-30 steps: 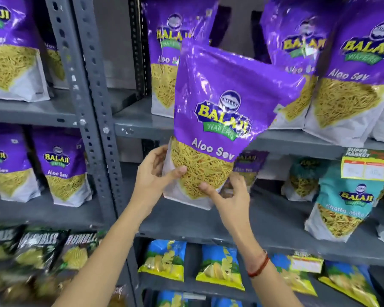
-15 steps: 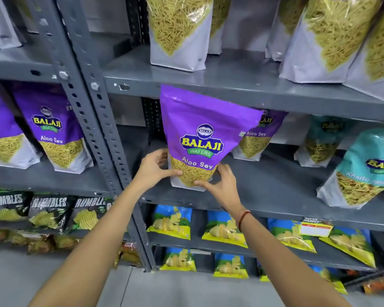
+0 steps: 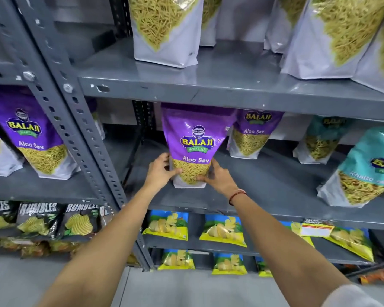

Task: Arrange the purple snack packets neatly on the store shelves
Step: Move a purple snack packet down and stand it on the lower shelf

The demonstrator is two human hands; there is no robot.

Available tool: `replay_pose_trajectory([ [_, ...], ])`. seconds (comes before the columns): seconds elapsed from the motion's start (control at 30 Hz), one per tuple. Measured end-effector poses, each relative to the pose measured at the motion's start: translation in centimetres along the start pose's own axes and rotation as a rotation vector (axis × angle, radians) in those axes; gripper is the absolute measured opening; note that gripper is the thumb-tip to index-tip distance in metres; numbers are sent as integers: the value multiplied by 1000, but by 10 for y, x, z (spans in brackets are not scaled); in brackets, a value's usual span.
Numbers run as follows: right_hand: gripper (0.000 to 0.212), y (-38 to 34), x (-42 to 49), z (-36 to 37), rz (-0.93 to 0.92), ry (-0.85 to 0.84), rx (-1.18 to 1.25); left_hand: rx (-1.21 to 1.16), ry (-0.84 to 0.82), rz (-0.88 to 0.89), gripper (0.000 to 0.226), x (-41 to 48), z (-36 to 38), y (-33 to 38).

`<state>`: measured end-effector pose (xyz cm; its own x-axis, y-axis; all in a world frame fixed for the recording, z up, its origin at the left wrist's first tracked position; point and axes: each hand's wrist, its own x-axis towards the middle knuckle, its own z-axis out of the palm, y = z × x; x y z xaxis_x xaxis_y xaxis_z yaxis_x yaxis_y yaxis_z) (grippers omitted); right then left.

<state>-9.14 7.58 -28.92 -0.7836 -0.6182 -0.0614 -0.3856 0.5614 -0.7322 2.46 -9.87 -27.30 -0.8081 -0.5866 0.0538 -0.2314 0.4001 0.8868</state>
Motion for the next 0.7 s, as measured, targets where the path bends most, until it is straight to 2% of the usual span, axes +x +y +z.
replay_pose_trajectory([
  [0.07, 85, -4, -3, -2, 18, -29, -16, 116, -38, -48, 55, 1, -2, 2],
  [0.13, 77, -10, -11, -4, 34, -20, -39, 346, -125, -138, 56, -4, -6, 7],
  [0.2, 62, -20, -24, -11, 1, 26, -110, 524, -271, -227, 52, -15, -12, 22],
  [0.23, 54, -26, -33, -17, -37, 43, -165, 527, -327, -228, 46, -21, -15, 35],
  [0.33, 37, -48, -63, -48, -182, 108, -241, 416, -350, -79, 30, -40, -25, 82],
  [0.5, 27, -91, -126, -128, -417, 393, -96, 33, -424, 263, 53, -82, -51, 193],
  [0.6, 26, -110, -152, -179, -474, 591, -12, -154, -298, 497, 33, -89, -53, 246],
  [0.7, 25, -121, -160, -221, -506, 808, 83, -273, -134, 630, 22, -77, -39, 282],
])
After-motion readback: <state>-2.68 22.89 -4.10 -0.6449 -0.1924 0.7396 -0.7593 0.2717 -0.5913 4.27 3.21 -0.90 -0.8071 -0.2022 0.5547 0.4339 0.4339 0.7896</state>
